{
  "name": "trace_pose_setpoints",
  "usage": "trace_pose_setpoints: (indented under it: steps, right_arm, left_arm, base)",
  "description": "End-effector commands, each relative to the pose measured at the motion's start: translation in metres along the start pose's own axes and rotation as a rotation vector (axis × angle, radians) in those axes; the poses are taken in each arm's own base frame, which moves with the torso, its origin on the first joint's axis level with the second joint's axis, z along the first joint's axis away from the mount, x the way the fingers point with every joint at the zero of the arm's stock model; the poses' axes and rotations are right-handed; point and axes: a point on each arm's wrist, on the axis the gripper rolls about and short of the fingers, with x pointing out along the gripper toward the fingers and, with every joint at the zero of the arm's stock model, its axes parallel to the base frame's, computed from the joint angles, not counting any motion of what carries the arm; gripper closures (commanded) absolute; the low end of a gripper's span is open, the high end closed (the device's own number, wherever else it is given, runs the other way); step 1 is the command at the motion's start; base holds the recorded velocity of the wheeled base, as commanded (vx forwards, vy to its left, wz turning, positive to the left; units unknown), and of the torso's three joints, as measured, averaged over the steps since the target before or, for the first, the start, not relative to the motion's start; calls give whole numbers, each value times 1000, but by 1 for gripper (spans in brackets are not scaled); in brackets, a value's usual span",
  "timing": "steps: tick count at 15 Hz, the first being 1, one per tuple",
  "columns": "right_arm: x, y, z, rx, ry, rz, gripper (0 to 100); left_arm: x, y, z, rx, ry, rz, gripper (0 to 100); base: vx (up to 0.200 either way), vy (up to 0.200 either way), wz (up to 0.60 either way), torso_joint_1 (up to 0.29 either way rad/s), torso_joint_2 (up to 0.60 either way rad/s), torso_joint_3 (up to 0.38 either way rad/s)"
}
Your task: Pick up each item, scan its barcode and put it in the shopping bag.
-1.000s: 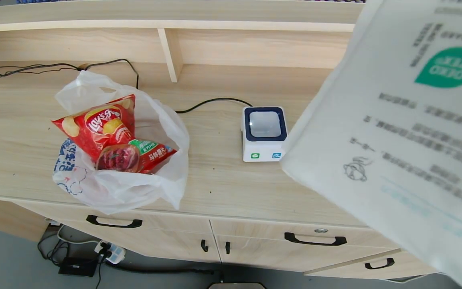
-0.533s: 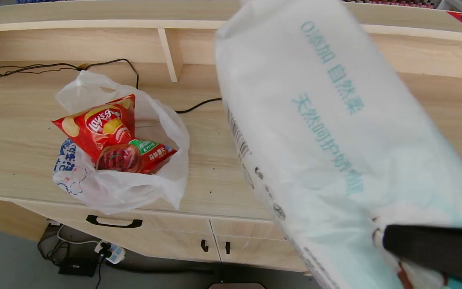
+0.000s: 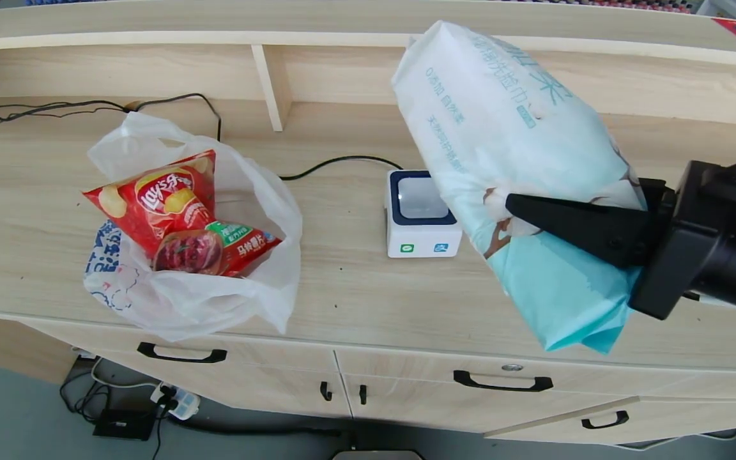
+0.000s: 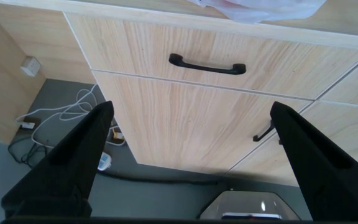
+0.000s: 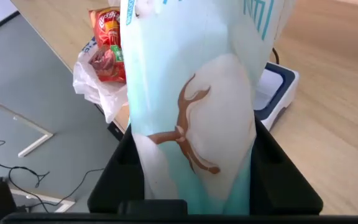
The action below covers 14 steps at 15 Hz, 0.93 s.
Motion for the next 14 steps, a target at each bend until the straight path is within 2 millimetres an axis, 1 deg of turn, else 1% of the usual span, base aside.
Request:
trace_pose_setpoints:
  steps: [1, 5, 6, 9, 12, 14]
  right_arm:
    - [4, 1, -4, -3, 15, 4, 100]
    - [0, -1, -3, 24, 1, -4, 100]
    - [-3, -1, -2, 24, -5, -4, 100]
    - [-9, -6, -13, 24, 22, -26, 100]
    - [-10, -7, -13, 23, 22, -16, 100]
    - [-9, -12, -15, 23, 33, -38, 100]
  left_arm:
    - [0, 0, 0, 0, 0, 0, 0]
    - [0, 0, 0, 0, 0, 0, 0]
    - [0, 0, 0, 0, 0, 0, 0]
    - [0, 0, 0, 0, 0, 0, 0]
    - [0, 0, 0, 0, 0, 0, 0]
    - [0, 0, 0, 2, 0, 0, 0]
  base:
    - [0, 0, 0, 0, 0, 0]
    - [0, 0, 0, 0, 0, 0]
    - [0, 0, 600, -2, 2, -2]
    - [0, 0, 600, 2, -1, 2]
    - [0, 0, 600, 12, 4, 4]
    - [0, 0, 600, -2, 2, 5]
